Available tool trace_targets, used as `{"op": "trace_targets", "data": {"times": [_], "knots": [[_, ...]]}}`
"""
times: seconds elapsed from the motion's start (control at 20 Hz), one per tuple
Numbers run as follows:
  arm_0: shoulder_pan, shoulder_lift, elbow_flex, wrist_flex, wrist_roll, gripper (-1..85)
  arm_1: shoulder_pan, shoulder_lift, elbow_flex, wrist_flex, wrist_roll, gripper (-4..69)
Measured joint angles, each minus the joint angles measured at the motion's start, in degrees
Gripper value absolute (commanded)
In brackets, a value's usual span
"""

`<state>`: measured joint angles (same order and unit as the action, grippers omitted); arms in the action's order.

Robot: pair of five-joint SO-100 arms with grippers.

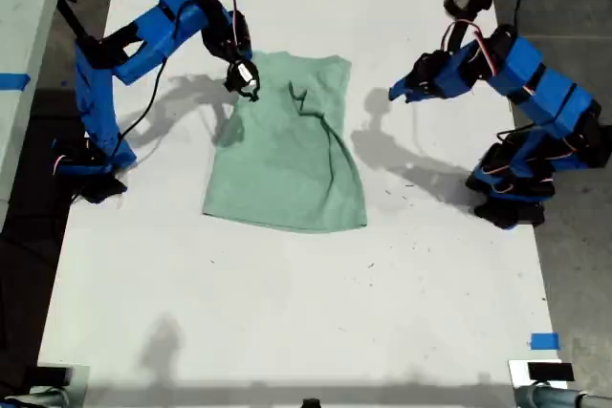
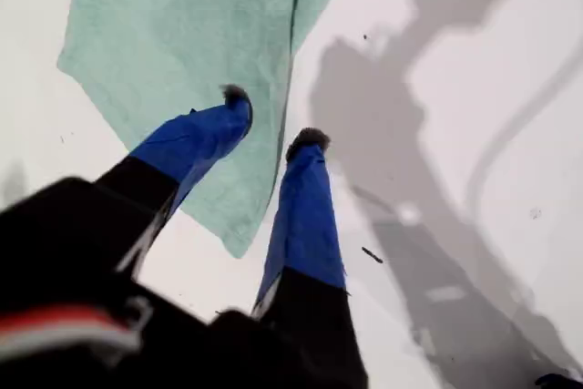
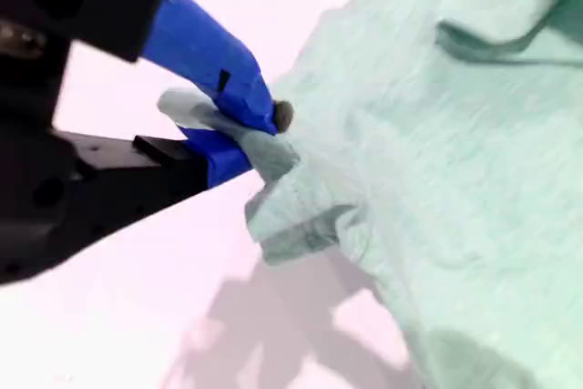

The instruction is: Fold t-shirt

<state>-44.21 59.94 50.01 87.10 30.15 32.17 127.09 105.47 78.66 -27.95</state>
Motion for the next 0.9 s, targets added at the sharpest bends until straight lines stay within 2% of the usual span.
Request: {"op": "trace_targets", "data": {"times": [0.15, 0.25, 0.4, 0.5, 0.7, 0.9], "knots": [[4.9, -3.9, -1.9, -7.9, 0.0, 0.1, -1.1, 0.4, 0.8, 0.0, 1.1, 13.2], [5.5, -7.6, -4.2, -12.3, 0.8, 18.6, -2.1, 1.1, 1.9, 0.0, 2.1, 13.2], [5.7, -9.0, -4.3, -17.8, 5.0, 22.6, -3.2, 2.8, 4.5, -0.9, 3.3, 13.1], [6.5, -7.8, -4.6, -19.2, 8.9, 23.5, -3.7, 3.7, 6.4, -1.8, 4.1, 13.1], [8.1, 2.5, -4.7, -17.2, 12.7, 22.8, -3.9, 6.1, 10.0, -3.1, 5.4, 13.1], [11.5, 14.1, -2.0, -6.2, 12.7, 22.4, -6.3, 9.9, 12.3, -3.3, 6.2, 12.4]]}}
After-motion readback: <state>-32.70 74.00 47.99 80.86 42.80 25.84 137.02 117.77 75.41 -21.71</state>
